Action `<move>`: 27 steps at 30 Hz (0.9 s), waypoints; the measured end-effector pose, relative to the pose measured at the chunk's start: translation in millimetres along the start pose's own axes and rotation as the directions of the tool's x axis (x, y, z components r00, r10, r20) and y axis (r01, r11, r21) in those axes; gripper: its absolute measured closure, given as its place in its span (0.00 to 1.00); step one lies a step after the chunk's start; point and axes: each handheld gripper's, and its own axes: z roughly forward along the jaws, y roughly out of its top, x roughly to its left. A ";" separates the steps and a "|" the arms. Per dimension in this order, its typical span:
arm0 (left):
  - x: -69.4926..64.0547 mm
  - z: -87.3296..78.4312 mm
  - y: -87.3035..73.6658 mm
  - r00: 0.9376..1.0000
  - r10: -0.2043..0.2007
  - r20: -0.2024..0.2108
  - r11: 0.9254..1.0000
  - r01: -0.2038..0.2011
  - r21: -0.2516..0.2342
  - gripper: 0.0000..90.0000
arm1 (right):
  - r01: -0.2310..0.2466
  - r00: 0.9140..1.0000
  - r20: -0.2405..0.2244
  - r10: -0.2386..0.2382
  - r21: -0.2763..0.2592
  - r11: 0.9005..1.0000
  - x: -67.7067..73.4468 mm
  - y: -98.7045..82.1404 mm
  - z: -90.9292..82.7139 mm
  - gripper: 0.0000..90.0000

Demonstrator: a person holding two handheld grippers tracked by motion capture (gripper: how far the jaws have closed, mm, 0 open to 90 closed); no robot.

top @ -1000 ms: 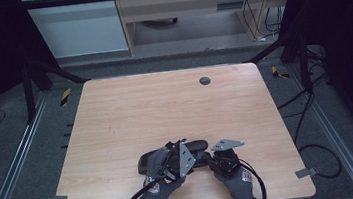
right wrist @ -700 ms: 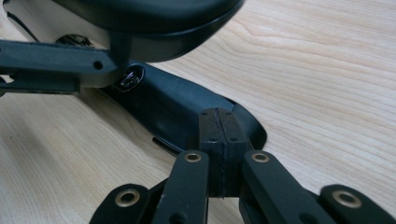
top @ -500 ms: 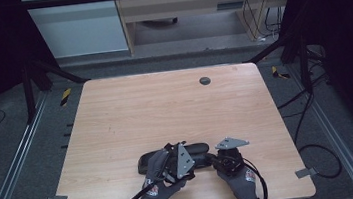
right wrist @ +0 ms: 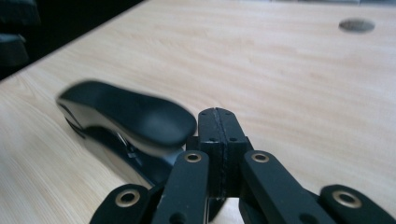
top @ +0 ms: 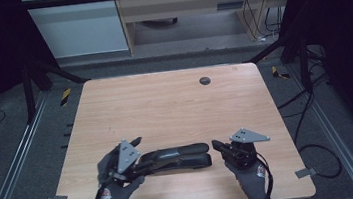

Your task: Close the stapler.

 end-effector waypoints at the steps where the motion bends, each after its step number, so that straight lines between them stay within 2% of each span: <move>1: 0.0 0.0 0.0 1.000 0.000 0.000 1.000 0.000 0.000 0.35 | 0.000 1.000 0.000 0.000 0.000 1.000 0.0 0.0 0.0 1.00; 2: 13.9 -6.7 -12.5 0.998 -0.040 -0.038 0.999 0.041 0.016 0.35 | 0.005 1.000 -0.011 -0.005 -0.020 1.000 1.9 4.9 -2.2 1.00; 3: 20.1 -9.3 -19.1 0.996 -0.064 -0.055 0.998 0.066 0.025 0.35 | 0.006 1.000 -0.017 -0.006 -0.025 1.000 3.4 7.0 -2.7 1.00; 4: 20.1 -9.3 -19.1 0.996 -0.064 -0.055 0.998 0.066 0.025 0.35 | 0.011 1.000 -0.020 -0.011 -0.032 0.999 4.9 8.6 -2.7 1.00; 5: 25.8 -11.1 -25.7 0.994 -0.088 -0.070 0.995 0.090 0.031 0.35 | 0.011 1.000 -0.020 -0.011 -0.032 0.999 4.9 8.6 -2.7 1.00; 6: 35.2 -13.4 -38.1 0.988 -0.118 -0.095 0.991 0.123 0.046 0.35 | 0.017 0.999 -0.031 -0.018 -0.025 1.000 8.4 9.7 -1.6 1.00; 7: 35.2 -13.4 -38.1 0.988 -0.118 -0.095 0.991 0.123 0.046 0.35 | 0.017 0.999 -0.031 -0.018 -0.025 1.000 8.4 9.7 -1.6 1.00; 8: 42.3 -14.0 -49.1 0.983 -0.145 -0.113 0.986 0.153 0.062 0.36 | 0.031 0.999 -0.030 -0.031 -0.005 0.999 11.7 7.4 2.1 1.00; 9: 45.1 -14.1 -53.1 0.980 -0.160 -0.120 0.983 0.169 0.068 0.36 | 0.042 0.999 -0.027 -0.042 0.012 0.999 12.8 5.5 4.4 1.00; 10: 45.1 -14.1 -53.1 0.980 -0.160 -0.120 0.983 0.169 0.068 0.36 | 0.042 0.999 -0.027 -0.042 0.012 0.999 12.8 5.5 4.4 1.00; 13: 51.9 -15.1 -60.0 0.972 -0.187 -0.140 0.978 0.198 0.070 0.37 | 0.042 0.999 -0.017 -0.042 0.006 0.999 13.9 2.4 6.1 1.00; 15: 52.7 -15.0 -61.0 0.971 -0.191 -0.143 0.977 0.202 0.070 0.37 | 0.048 0.999 -0.010 -0.048 0.010 0.999 14.0 1.0 6.8 1.00; 16: 53.8 -14.7 -63.0 0.970 -0.193 -0.146 0.976 0.205 0.075 0.37 | 0.050 0.999 0.001 -0.051 0.034 0.998 12.8 -3.2 9.8 1.00; 18: 54.7 -14.2 -65.3 0.969 -0.198 -0.148 0.974 0.212 0.078 0.37 | 0.047 0.999 0.006 -0.047 0.045 0.998 10.4 -7.9 12.6 1.00; 24: 57.1 -11.6 -72.0 0.967 -0.209 -0.149 0.969 0.225 0.101 0.37 | 0.049 0.999 0.021 -0.050 0.058 0.997 10.8 -11.5 15.1 1.00; 26: 57.1 -11.3 -72.5 0.967 -0.208 -0.148 0.969 0.225 0.104 0.37 | 0.050 0.998 0.024 -0.051 0.064 0.997 10.6 -12.8 16.1 1.00; 27: 56.8 -10.6 -72.8 0.968 -0.205 -0.143 0.970 0.220 0.105 0.37 | 0.036 0.999 0.020 -0.037 0.057 0.998 10.0 -13.9 15.8 1.00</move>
